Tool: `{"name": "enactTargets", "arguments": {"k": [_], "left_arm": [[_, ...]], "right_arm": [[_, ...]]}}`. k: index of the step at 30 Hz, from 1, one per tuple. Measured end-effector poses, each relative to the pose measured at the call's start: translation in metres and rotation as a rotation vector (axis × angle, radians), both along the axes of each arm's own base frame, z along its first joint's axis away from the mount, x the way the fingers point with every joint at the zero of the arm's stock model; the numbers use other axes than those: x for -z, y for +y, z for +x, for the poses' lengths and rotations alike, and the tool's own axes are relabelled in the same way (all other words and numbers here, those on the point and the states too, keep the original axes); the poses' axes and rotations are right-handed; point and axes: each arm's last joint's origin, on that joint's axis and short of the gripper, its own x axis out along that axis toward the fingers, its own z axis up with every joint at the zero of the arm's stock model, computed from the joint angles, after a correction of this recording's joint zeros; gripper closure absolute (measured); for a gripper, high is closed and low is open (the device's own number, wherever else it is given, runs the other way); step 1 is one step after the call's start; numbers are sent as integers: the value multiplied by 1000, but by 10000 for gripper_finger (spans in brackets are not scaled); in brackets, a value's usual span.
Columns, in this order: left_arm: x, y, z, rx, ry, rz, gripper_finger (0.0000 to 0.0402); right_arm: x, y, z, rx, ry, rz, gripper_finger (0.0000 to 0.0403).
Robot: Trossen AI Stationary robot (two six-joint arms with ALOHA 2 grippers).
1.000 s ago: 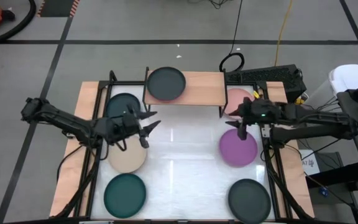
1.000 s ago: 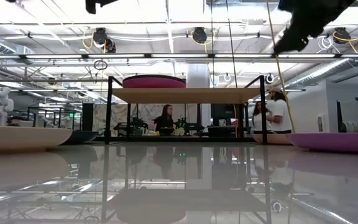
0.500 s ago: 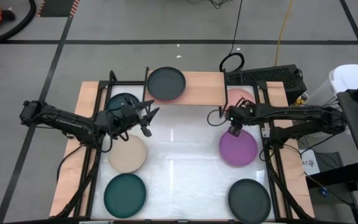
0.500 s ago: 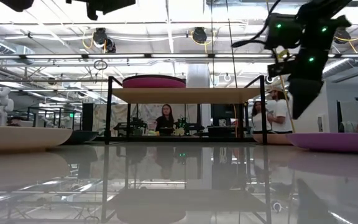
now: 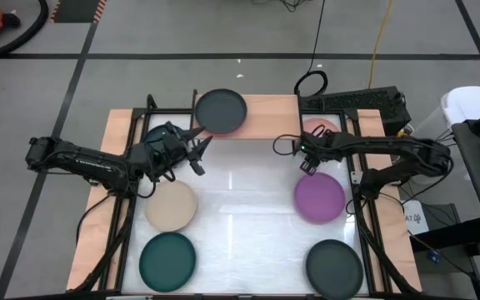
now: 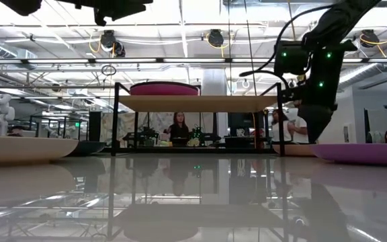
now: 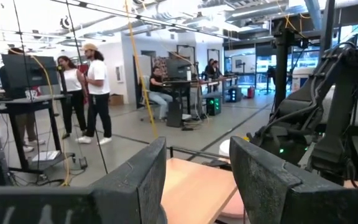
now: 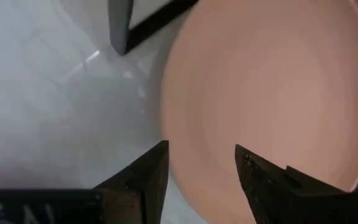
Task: Place and stack plates onto a shelf
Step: Stack the light brown plate on top of the black plate on the shelf
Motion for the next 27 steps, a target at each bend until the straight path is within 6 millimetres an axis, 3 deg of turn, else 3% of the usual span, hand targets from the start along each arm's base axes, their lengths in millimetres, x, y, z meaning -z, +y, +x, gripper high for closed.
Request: {"name": "enactTargets", "arguments": {"k": [18, 27], "left_arm": [[1, -1, 0, 15, -11, -40, 220], [2, -5, 0, 34, -10, -43, 220]], "right_arm": [[6, -6, -1, 94, -10, 24, 239], [31, 0, -11, 118, -66, 63, 239]]}}
